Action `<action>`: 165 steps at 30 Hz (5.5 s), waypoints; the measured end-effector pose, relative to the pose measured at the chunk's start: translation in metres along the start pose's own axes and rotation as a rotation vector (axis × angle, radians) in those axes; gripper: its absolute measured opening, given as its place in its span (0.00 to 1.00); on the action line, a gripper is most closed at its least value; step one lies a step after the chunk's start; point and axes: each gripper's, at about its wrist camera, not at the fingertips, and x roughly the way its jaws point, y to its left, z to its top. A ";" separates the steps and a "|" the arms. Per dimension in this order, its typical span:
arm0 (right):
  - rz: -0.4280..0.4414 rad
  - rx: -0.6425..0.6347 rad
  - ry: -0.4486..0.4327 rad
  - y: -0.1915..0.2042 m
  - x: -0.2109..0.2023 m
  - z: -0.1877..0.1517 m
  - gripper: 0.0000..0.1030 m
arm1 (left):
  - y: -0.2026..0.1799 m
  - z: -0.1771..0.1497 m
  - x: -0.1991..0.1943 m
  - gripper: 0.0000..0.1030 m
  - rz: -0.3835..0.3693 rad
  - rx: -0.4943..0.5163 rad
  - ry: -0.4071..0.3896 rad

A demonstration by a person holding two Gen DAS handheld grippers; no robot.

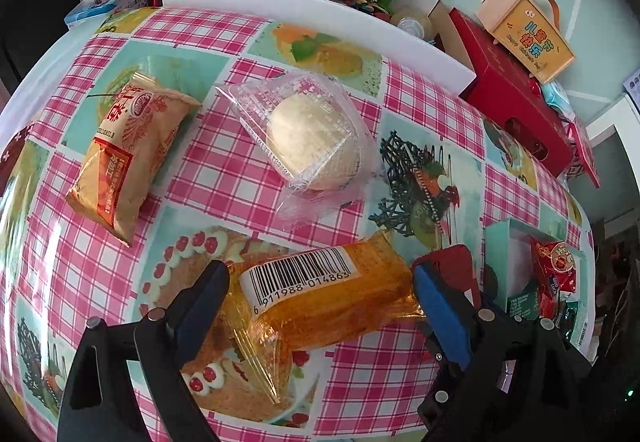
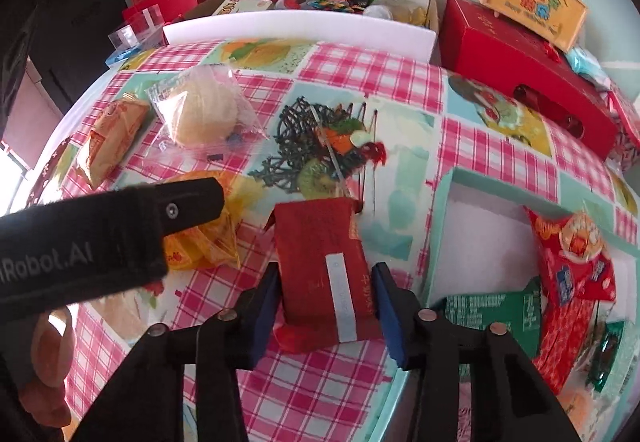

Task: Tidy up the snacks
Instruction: 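Grasp the yellow wrapped bread with the left gripper while the right gripper grasps the red striped box, then carry the yellow bread and red box into the white tray while both grippers release them, then move both grippers back over the remaining snacks on the table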

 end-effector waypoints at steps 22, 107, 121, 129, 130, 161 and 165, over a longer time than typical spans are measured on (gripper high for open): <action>0.021 0.094 0.000 0.015 -0.034 -0.064 0.44 | 0.009 -0.047 -0.026 0.79 0.038 -0.012 0.012; -0.234 0.706 -0.194 -0.226 -0.119 -0.132 0.41 | -0.202 -0.119 -0.040 0.73 -0.078 0.441 -0.158; -0.218 0.676 -0.178 -0.223 -0.109 -0.121 0.50 | -0.215 -0.114 -0.031 0.75 -0.107 0.447 -0.139; -0.221 0.673 -0.168 -0.219 -0.119 -0.122 0.72 | -0.202 -0.109 -0.051 0.81 -0.148 0.403 -0.119; -0.222 0.670 -0.165 -0.218 -0.120 -0.123 0.75 | -0.199 -0.109 -0.054 0.81 -0.148 0.396 -0.123; -0.141 0.335 -0.169 -0.096 -0.120 -0.085 0.84 | -0.031 -0.073 -0.055 0.86 0.207 -0.109 -0.063; -0.142 0.321 -0.160 -0.090 -0.117 -0.084 0.84 | -0.035 -0.074 -0.052 0.87 0.210 -0.092 -0.051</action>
